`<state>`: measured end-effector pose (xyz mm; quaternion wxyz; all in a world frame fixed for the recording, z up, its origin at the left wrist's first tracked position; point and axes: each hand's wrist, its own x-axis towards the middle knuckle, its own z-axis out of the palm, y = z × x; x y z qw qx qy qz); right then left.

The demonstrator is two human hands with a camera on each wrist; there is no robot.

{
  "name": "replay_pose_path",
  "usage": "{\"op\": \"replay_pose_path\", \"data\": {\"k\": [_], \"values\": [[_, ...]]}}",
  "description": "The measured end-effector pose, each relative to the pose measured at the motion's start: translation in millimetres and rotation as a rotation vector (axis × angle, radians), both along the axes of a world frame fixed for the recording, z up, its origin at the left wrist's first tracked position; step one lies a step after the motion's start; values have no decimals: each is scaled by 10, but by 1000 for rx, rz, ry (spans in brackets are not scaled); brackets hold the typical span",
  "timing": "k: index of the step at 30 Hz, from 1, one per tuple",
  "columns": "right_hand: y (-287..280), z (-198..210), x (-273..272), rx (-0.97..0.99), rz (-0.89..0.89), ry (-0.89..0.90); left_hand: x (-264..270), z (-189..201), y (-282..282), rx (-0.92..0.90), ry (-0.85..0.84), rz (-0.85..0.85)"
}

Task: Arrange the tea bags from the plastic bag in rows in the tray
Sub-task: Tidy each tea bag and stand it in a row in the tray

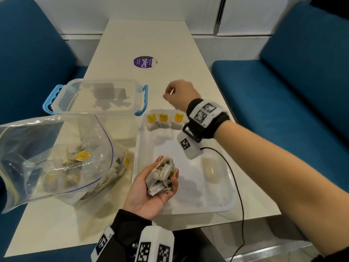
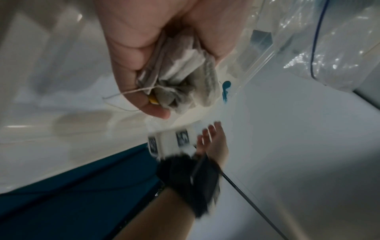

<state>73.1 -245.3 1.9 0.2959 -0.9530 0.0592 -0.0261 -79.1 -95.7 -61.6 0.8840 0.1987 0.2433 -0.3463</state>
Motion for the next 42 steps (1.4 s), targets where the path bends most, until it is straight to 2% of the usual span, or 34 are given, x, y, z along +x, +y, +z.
{"op": "replay_pose_path", "data": {"k": [3, 6, 9, 12, 14, 20, 26, 33, 42], "values": [[-66, 452, -263, 24, 131, -19, 39, 52, 2, -18, -14, -17], [-107, 671, -640, -72, 316, 40, 62, 64, -11, -120, -39, -38], [-110, 636, -972, -206, 497, 176, 60, 138, -81, -144, -51, -57], [-113, 468, -1170, -252, 595, 325, 48, 229, -141, -76, -61, -81], [-128, 354, -1226, -223, 591, 333, 37, 245, -168, -59, -69, -88], [-132, 230, -1263, -9, 523, 181, 11, 243, -188, -54, -79, -114], [-120, 200, -1291, 10, 493, 105, 21, 263, -213, -10, -93, -97], [-55, 173, -1357, -41, 634, 33, 2, 303, -246, 14, -125, -84], [-45, 98, -1354, 151, 501, -96, 21, 282, -248, -37, -72, -92]]}}
